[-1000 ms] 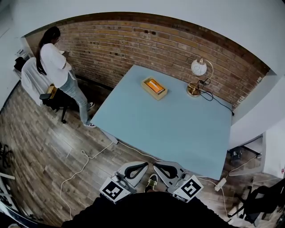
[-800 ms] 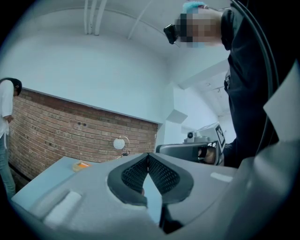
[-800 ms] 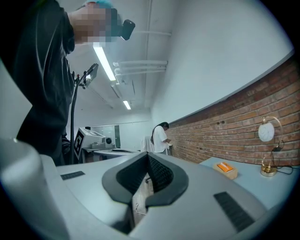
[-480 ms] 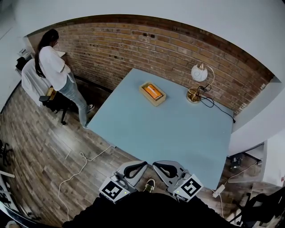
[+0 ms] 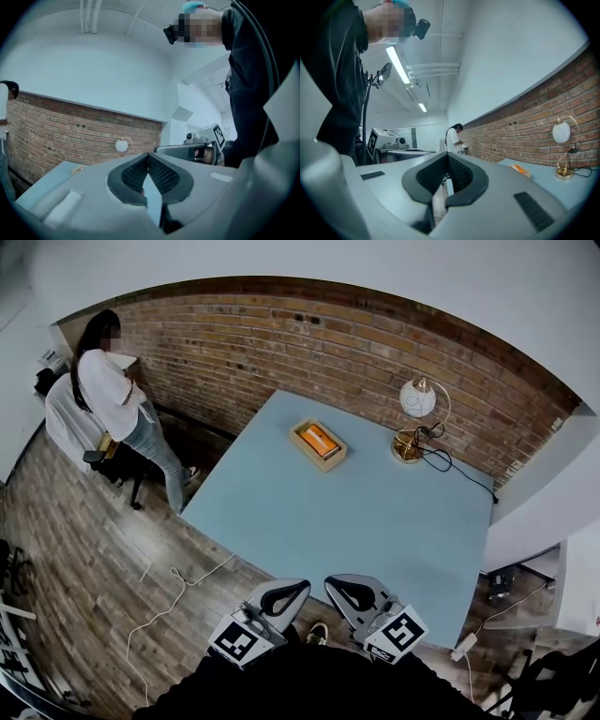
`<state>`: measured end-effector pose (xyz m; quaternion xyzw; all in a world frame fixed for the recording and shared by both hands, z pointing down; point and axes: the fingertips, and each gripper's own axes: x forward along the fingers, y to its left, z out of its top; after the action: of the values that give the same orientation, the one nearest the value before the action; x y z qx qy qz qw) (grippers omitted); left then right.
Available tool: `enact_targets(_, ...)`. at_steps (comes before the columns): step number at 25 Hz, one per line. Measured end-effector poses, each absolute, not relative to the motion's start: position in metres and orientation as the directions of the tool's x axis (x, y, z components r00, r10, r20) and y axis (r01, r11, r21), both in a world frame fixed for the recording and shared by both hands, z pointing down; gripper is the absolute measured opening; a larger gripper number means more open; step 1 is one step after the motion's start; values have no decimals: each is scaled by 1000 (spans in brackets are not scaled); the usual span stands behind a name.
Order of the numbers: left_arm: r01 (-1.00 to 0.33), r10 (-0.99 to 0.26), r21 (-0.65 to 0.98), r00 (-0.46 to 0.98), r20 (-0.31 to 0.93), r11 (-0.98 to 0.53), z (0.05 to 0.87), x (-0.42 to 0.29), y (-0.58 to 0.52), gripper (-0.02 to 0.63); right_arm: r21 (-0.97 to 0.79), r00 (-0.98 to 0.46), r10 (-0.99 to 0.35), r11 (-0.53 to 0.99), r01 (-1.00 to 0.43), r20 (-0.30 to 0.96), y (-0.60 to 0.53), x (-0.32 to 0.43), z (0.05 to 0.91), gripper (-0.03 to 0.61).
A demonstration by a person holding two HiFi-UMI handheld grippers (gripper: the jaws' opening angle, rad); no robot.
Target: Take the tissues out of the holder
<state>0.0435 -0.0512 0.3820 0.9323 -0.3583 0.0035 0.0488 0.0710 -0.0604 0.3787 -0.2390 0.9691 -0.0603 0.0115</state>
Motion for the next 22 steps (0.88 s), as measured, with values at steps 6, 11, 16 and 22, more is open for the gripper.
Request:
enact_targets(6,-666,-664,83,746,54,-741,384,46,-66,9,-110,-877,-480,872,-478,4,-79,79,380,5)
enact_targets(11,-664,-662,98,748,60,-741,390,42,-79,9,-112,-873,-488,866,-487,12,-92,79,385,5)
enact_targets(16,-646,-644,101,763,63,-756,398,32,-97,9,-119,-865,-501,858,-500,23,-107,66,393,5)
enact_targets(22,-602,-599,113,798,59,-791,399,18,-128,9,-118,-855,-516,848,-517,41,-136,44,392,5)
